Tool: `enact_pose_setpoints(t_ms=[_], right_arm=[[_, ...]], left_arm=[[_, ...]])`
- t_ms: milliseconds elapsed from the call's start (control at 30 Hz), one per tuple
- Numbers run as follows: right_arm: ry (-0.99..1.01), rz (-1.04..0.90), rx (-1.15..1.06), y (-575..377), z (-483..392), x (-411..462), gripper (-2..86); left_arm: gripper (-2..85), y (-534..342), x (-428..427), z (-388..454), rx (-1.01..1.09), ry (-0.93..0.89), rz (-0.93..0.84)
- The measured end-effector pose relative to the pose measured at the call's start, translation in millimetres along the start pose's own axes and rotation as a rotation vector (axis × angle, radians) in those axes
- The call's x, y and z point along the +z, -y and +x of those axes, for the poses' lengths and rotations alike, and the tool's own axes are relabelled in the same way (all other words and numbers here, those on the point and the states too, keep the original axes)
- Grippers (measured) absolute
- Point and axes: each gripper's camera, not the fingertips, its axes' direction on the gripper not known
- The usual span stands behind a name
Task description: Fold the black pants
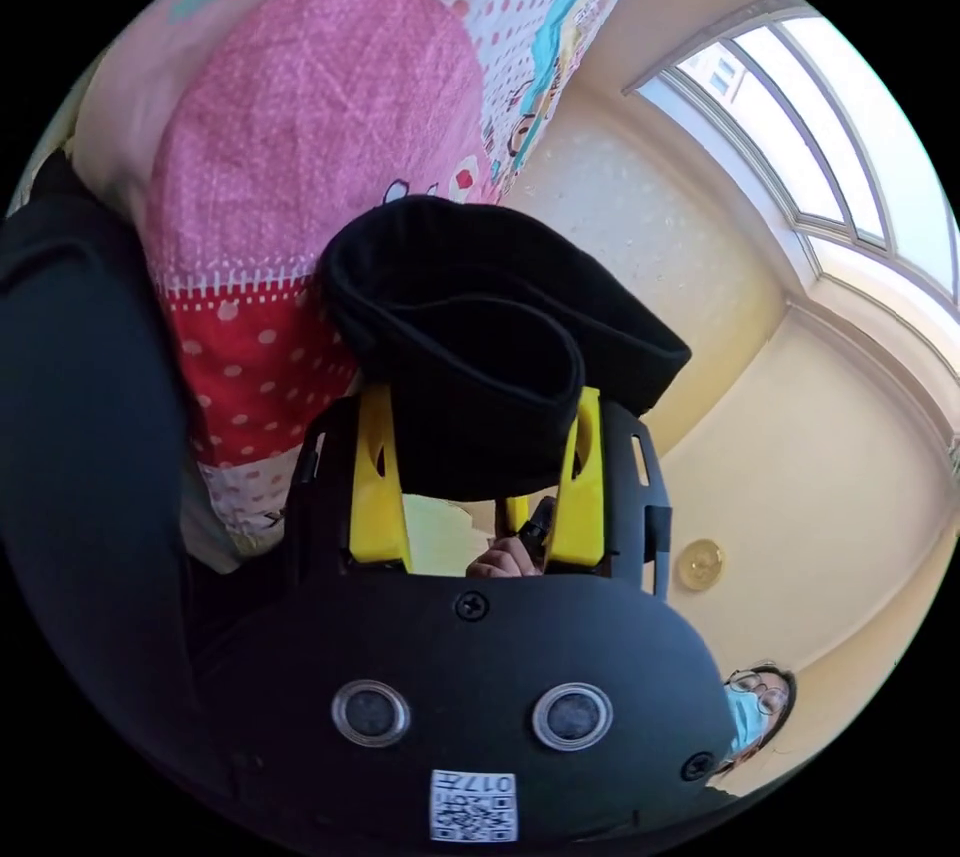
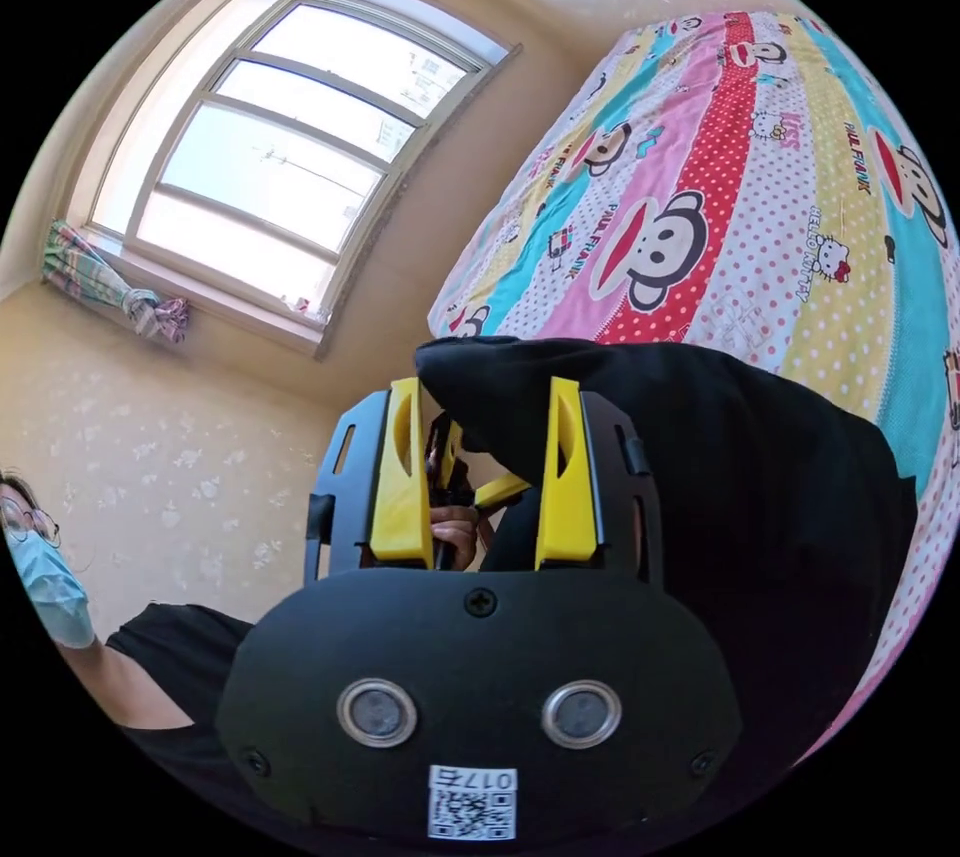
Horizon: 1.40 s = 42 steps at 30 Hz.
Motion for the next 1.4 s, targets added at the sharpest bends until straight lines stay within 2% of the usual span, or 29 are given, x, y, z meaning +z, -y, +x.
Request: enact_pose_setpoints(t_ms=[100,233,433,533,633,700,833,1000,1167,1267,1400], right_arm=[[-0.142,-0.062,-0.053,21.3,-31.9,22.0,17.1],[-0.186,-0.115,-0.104,31.0,-58.5,34.3,12.5],[-0.150,0.070,-0.119,8.6,-94.4,-22.4,4.6],[0.033,0.202,-0.118,-16.2,-94.8,-83.0,3.2],[0.236,0.393,-0.151,-43.3,-99.7,-159.1,2.4],[0.265,0.501,-0.212,-55.3,-124.9,-206.9,2.1],[0.179,0.717,-0.425,-83.3,-236.1,-309.6,1.8],[0.107,0.927,-0.659,-125.0,-369.6,-393.2,1.8],[-0.181,1.195,-0.821,-187.8,-508.7,-441.4,2.1],[-0.279,1.305,-0.860,-203.4,-565.2,-458.2,2.1],[-0.406,1.375,-0.852,-194.1,-617.3,-475.1,2.1]], left_arm=[[13.2,-12.2,-0.6,-10.4,0.028,0.045,-0.025],[7.3,-42.6,-16.8,-32.9,0.040,0.064,0.005],[4.0,-92.1,-33.6,-51.9,0.149,0.186,-0.006],[3.7,-133.2,-41.4,-30.9,0.292,0.210,0.009],[3.3,-185.0,-40.0,15.4,0.528,0.245,-0.009],[3.0,-237.7,-40.0,60.1,0.746,0.266,0.016],[2.7,-320.3,-32.6,117.1,1.001,0.262,0.044],[2.3,-448.4,-22.5,181.2,1.302,0.042,0.064],[2.3,-570.1,-17.7,226.4,1.515,-0.187,0.073],[2.5,-630.2,-15.5,247.4,1.587,-0.315,0.061],[2.5,-706.1,-12.5,270.6,1.720,-0.306,0.112]])
